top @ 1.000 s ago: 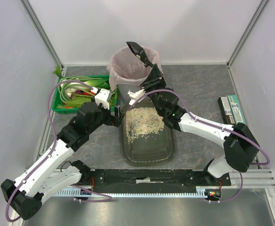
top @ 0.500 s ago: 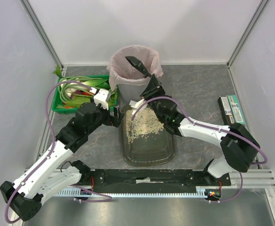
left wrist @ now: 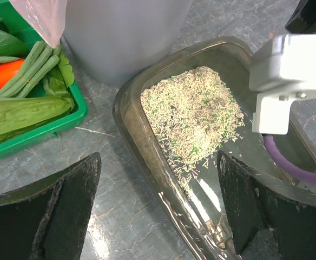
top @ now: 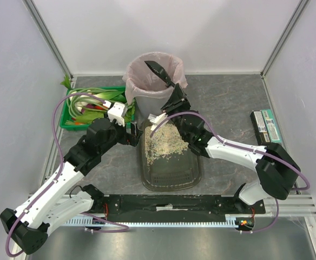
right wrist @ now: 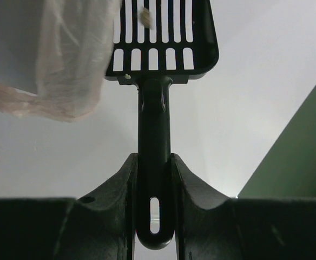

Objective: Clean the litter box

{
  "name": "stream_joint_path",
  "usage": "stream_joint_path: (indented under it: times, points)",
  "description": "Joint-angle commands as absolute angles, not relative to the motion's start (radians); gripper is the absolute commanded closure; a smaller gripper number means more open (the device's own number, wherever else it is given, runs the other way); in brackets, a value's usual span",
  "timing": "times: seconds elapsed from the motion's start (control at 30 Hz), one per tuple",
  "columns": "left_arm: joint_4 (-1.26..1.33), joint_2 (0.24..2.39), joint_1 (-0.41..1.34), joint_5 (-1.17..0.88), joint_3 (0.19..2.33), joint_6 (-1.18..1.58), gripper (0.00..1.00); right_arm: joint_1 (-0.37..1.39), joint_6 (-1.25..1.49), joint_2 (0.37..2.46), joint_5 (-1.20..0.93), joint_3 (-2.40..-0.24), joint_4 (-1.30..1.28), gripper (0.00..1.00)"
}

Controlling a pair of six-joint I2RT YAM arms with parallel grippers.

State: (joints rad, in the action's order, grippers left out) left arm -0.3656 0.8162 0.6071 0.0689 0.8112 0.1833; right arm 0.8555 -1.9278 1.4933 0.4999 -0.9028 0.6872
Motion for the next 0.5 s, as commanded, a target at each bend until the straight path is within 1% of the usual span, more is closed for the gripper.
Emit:
stream_joint_path:
  times: [0.0,0.13,0.3,0.47]
  points:
    - [-0.351,0.804,0.606,0.067,0.815,0.152,0.07,0.858,-2.22,1.502,0.534,-0.966,0.836,1.0]
    - [-0.351,0.802,0.604,0.066,0.816,0.153,0.07,0.861,-2.237,1.516,0.522,-0.931,0.89,1.0]
    - [-0.35,0.802,0.606,0.064,0.815,0.152,0.07,0.861,-2.235,1.535,0.555,-0.916,0.94,1.0]
    - [-0.35,0.799,0.606,0.064,0.813,0.152,0.07,0.861,-2.185,1.514,0.589,-0.841,0.901,1.0]
